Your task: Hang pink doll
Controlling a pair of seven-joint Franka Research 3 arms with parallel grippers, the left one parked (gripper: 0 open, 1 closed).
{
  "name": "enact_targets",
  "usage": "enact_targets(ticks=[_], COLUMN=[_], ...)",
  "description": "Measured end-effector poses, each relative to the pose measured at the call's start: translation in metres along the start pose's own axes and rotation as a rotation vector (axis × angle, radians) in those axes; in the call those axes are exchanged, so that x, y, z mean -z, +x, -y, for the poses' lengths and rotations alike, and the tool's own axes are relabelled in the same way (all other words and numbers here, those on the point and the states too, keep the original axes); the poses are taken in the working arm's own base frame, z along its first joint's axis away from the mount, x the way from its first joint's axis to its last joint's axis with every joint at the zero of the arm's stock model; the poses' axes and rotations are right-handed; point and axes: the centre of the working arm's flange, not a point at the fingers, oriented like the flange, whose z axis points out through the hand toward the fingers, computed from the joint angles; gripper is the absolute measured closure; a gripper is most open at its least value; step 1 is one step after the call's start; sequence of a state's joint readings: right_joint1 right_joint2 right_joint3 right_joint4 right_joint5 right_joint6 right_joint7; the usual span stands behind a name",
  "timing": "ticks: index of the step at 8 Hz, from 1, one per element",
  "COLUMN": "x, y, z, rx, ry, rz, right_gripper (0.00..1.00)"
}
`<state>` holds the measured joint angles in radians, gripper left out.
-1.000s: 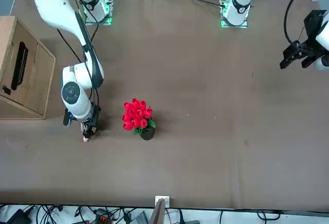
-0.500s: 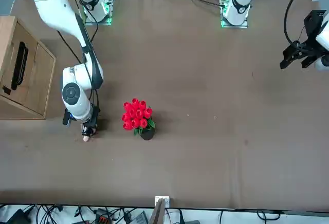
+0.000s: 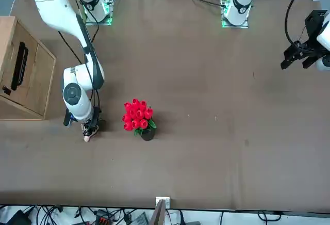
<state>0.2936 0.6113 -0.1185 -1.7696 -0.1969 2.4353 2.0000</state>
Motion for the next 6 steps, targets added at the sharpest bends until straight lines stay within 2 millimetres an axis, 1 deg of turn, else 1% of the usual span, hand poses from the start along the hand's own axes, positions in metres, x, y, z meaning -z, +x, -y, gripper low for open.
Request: enact_targets(ticks=[1, 2, 3, 4, 5, 6], x=[0.000, 0.006, 0.024, 0.056, 0.094, 0.124], y=[0.001, 0.005, 0.010, 0.020, 0.041, 0.074], z=[-0.002, -0.002, 0.002, 0.010, 0.014, 0.014], rx=[-0.002, -0.007, -0.015, -0.007, 0.027, 0.050], ry=[-0.031, -0.090, -0.133, -0.145, -0.157, -0.182], rz=[-0.016, -0.048, -0.076, -0.088, -0.091, -0.091], right_gripper=[0.95, 0.95, 0.95, 0.95, 0.95, 0.95])
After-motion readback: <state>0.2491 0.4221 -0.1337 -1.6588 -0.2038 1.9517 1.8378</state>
